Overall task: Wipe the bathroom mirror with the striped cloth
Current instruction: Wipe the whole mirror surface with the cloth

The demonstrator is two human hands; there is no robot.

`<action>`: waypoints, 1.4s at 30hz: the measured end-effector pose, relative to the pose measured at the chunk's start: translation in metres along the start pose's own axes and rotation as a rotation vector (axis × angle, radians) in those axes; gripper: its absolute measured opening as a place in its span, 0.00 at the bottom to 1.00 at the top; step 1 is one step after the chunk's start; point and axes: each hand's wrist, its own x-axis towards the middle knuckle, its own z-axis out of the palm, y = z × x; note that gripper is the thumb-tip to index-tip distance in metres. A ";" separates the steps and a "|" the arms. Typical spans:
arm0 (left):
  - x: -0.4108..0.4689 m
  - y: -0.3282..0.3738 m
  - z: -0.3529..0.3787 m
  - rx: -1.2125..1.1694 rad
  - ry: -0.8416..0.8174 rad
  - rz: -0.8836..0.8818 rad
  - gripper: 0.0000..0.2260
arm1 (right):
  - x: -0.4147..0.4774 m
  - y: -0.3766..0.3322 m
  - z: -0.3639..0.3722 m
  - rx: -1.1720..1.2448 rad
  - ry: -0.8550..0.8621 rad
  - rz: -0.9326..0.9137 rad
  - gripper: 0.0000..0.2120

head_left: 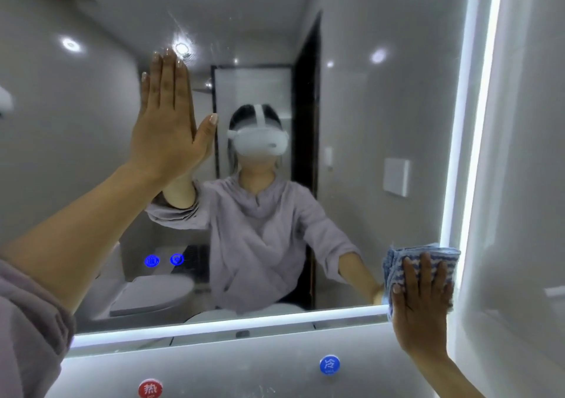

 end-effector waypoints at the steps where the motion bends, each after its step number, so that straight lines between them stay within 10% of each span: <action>1: 0.000 0.000 0.001 0.002 0.002 0.001 0.35 | 0.006 -0.001 -0.004 0.021 0.001 0.022 0.26; 11: 0.000 -0.002 0.005 -0.017 0.014 -0.028 0.36 | 0.128 -0.020 -0.062 0.060 0.180 -0.102 0.27; 15: -0.002 -0.001 0.005 -0.021 0.004 -0.039 0.36 | 0.168 -0.037 -0.086 0.274 0.515 0.040 0.28; 18: -0.001 -0.001 0.002 -0.021 -0.025 -0.046 0.36 | 0.198 -0.047 -0.106 0.025 0.203 -0.076 0.28; 30: -0.001 0.000 0.000 -0.006 -0.020 -0.037 0.35 | 0.277 -0.101 -0.124 -0.046 0.321 0.223 0.28; 42: -0.003 0.000 0.004 -0.039 -0.015 -0.042 0.35 | 0.320 -0.277 -0.115 -0.037 0.321 -0.202 0.26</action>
